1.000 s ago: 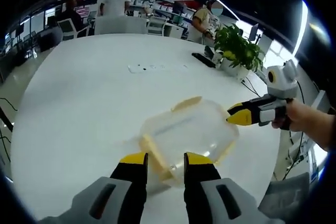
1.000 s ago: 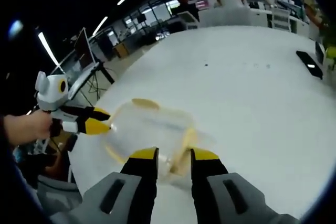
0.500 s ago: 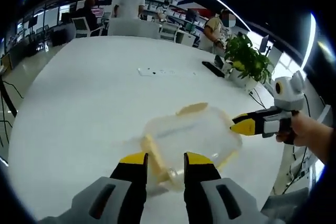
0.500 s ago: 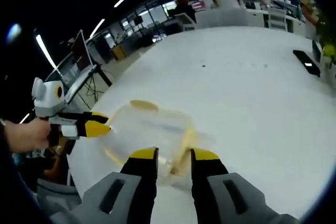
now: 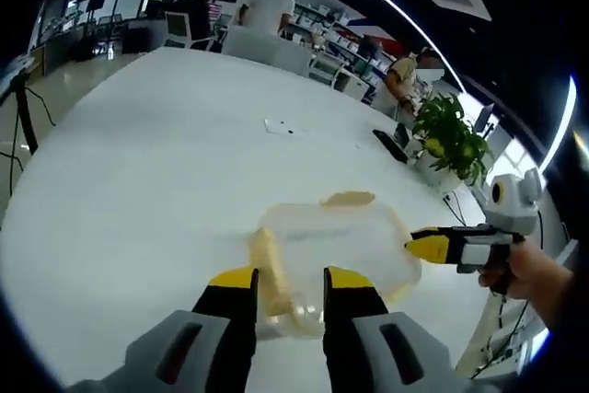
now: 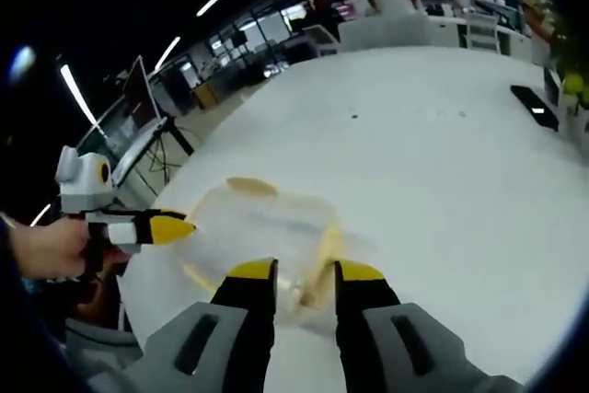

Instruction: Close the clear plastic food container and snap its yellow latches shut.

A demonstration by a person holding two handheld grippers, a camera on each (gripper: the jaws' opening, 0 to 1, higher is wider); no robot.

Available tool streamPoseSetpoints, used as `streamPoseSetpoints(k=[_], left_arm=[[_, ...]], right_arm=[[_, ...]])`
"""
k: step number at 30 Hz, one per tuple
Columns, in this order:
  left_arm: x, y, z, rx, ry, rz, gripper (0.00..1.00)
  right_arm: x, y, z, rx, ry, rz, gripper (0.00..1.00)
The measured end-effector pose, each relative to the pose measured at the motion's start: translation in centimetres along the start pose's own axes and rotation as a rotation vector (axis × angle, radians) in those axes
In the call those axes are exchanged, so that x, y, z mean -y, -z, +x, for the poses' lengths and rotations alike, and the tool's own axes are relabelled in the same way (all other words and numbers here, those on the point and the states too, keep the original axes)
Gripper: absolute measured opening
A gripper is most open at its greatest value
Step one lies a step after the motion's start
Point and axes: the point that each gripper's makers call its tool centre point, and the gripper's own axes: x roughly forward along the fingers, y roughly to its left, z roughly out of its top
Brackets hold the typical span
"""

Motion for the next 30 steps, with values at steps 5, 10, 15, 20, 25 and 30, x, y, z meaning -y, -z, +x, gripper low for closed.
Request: streamPoseSetpoints(k=[5, 10, 15, 20, 25, 30], left_arm=[[-0.1, 0.1, 0.1, 0.0, 0.008, -0.012, 0.2], [-0.2, 0.2, 0.1, 0.003, 0.005, -0.061, 0.18], [-0.1, 0.2, 0.0, 0.016, -0.008, -0.064, 0.16], [-0.1, 0.1, 0.0, 0.016, -0.012, -0.058, 0.15], [-0.2, 0.0, -0.8, -0.019, -0.002, -0.054, 0.13], [0.1, 0.0, 0.3, -0.013, -0.012, -0.069, 0.12]], right_arm=[[0.0, 0.1, 0.0, -0.007, 0.009, 0.015, 0.21], [-0.1, 0.1, -0.1, 0.0, 0.025, 0.03, 0.2], [-0.3, 0.3, -0.2, 0.003, 0.051, 0.045, 0.19], [-0.5, 0.4, -0.3, 0.01, 0.063, 0.056, 0.18], [-0.4, 0.5, 0.0, -0.009, 0.081, 0.074, 0.18], [-0.3, 0.6, 0.3, -0.018, 0.104, 0.096, 0.17]])
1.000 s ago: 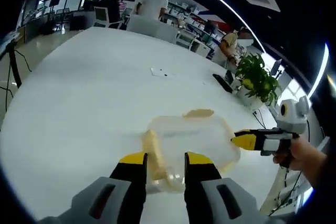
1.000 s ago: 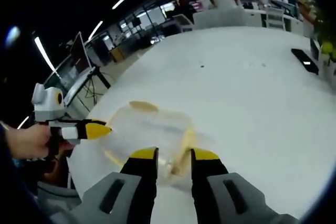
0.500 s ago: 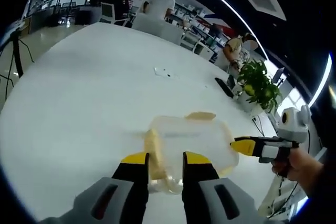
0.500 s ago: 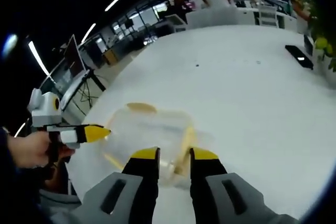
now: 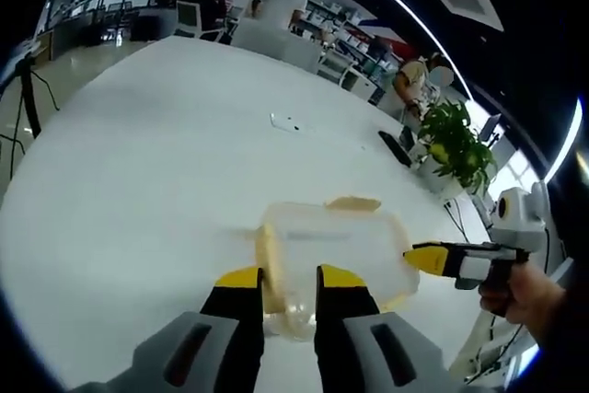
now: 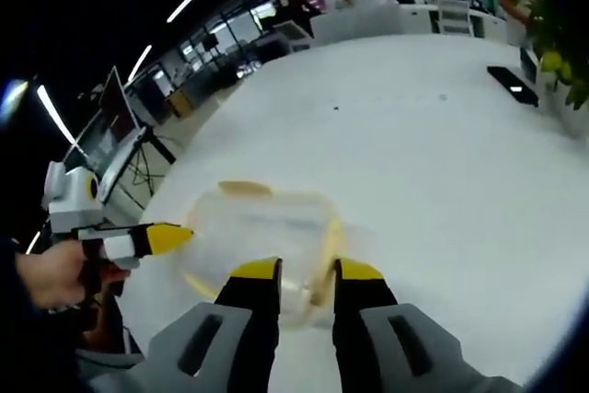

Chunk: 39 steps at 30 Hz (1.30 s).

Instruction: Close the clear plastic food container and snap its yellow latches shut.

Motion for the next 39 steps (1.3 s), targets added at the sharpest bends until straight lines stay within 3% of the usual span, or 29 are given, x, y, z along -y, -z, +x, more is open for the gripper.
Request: streamPoseSetpoints(k=[2, 6, 8, 17, 20, 22, 34, 39], left_arm=[[0.1, -0.1, -0.1, 0.007, 0.001, 0.01, 0.12], [-0.1, -0.1, -0.2, -0.006, -0.006, 0.019, 0.12], [-0.1, -0.1, -0.2, -0.008, -0.006, 0.022, 0.12], [-0.4, -0.2, -0.2, -0.057, 0.053, -0.006, 0.16], [-0.1, -0.2, -0.3, -0.062, 0.058, 0.099, 0.16], [-0.1, -0.5, -0.4, -0.071, 0.043, 0.152, 0.22], [0.3, -1.6, -1.1, -0.061, 0.075, 0.184, 0.22], [0.7, -2.4, -1.4, -0.061, 0.084, 0.29, 0.22]], right_arm=[[-0.4, 0.4, 0.1, -0.018, -0.031, 0.045, 0.16], [0.7, -0.5, 0.1, 0.01, -0.022, 0.082, 0.16], [-0.2, -0.2, -0.5, 0.014, -0.021, 0.064, 0.16], [-0.2, -0.1, -0.4, -0.026, -0.056, 0.029, 0.21], [-0.7, 0.1, -0.5, -0.046, -0.059, -0.045, 0.24], [-0.8, -0.2, -0.7, -0.034, -0.051, -0.064, 0.25], [-0.9, -2.3, -1.2, 0.001, -0.063, -0.132, 0.21], [-1.3, -2.3, -1.1, -0.011, -0.079, -0.155, 0.21]])
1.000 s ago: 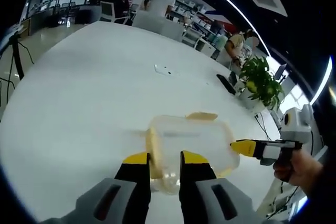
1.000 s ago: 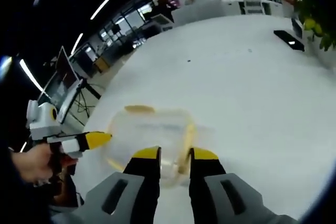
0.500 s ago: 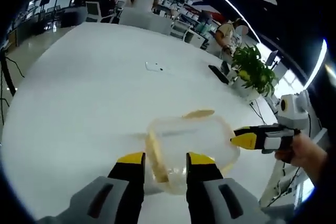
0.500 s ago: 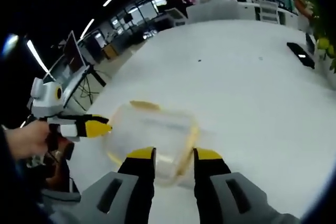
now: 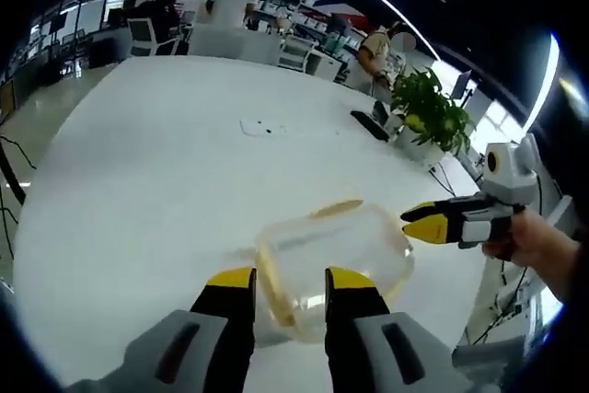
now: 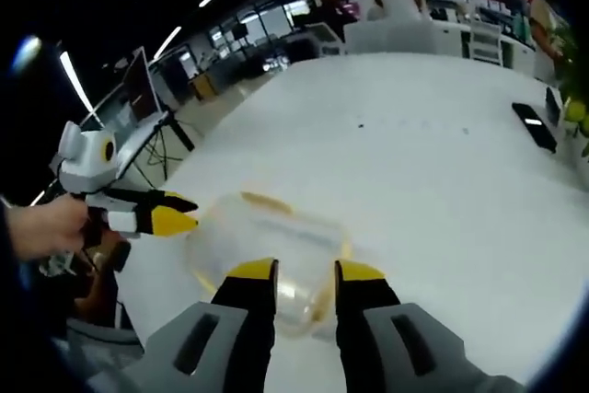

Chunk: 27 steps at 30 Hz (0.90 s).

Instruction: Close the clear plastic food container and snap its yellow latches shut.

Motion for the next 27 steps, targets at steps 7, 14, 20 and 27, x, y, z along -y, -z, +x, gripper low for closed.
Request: streamPoseSetpoints(k=[7, 14, 20, 27], left_arm=[[0.4, -1.0, 0.1, -0.006, 0.02, 0.053, 0.21], [1.2, -1.3, 0.5, -0.025, 0.054, 0.094, 0.2], [2.4, -0.7, 0.9, -0.077, 0.118, 0.161, 0.19], [3.1, -0.2, 1.2, -0.125, 0.159, 0.22, 0.18]], right_arm=[[-0.5, -0.3, 0.3, -0.015, -0.03, -0.028, 0.19], [-0.7, -0.6, 0.4, -0.021, -0.051, -0.052, 0.16], [-0.8, -0.8, 0.6, -0.039, -0.068, -0.083, 0.15], [-1.2, -0.9, 0.9, -0.062, -0.098, -0.145, 0.13]])
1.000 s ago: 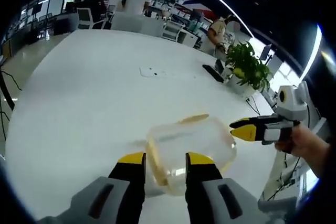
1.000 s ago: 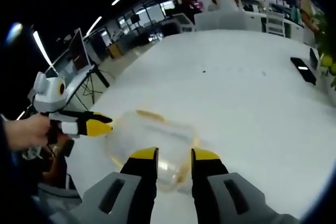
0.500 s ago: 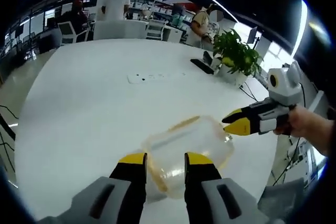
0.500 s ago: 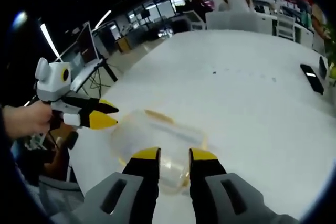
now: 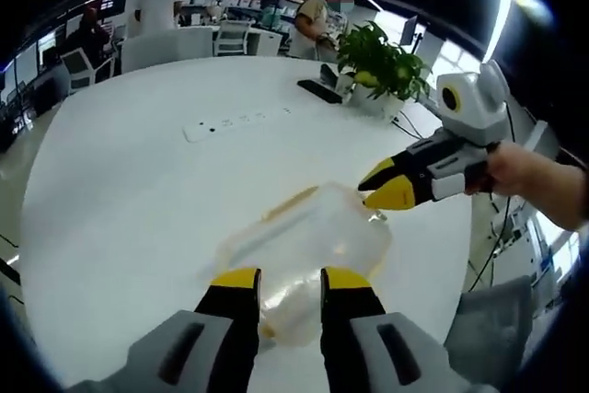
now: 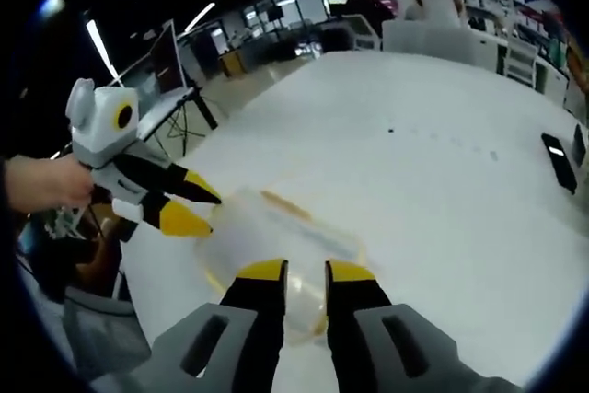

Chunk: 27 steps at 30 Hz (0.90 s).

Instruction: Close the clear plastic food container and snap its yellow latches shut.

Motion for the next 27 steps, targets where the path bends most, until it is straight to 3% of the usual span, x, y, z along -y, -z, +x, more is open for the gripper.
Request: streamPoseSetpoints(k=[12, 22, 27], left_arm=[[1.1, -0.5, 0.8, -0.038, 0.06, 0.072, 0.17], [2.0, -0.7, 1.5, -0.07, 0.083, 0.266, 0.16], [2.3, -0.6, 1.8, -0.08, 0.096, 0.299, 0.16]], right_arm=[[-0.5, -0.6, 0.6, -0.015, -0.032, -0.051, 0.1], [-1.1, -1.0, 1.3, -0.03, -0.063, -0.091, 0.09], [-1.6, -0.9, 1.8, -0.042, -0.082, -0.126, 0.1]])
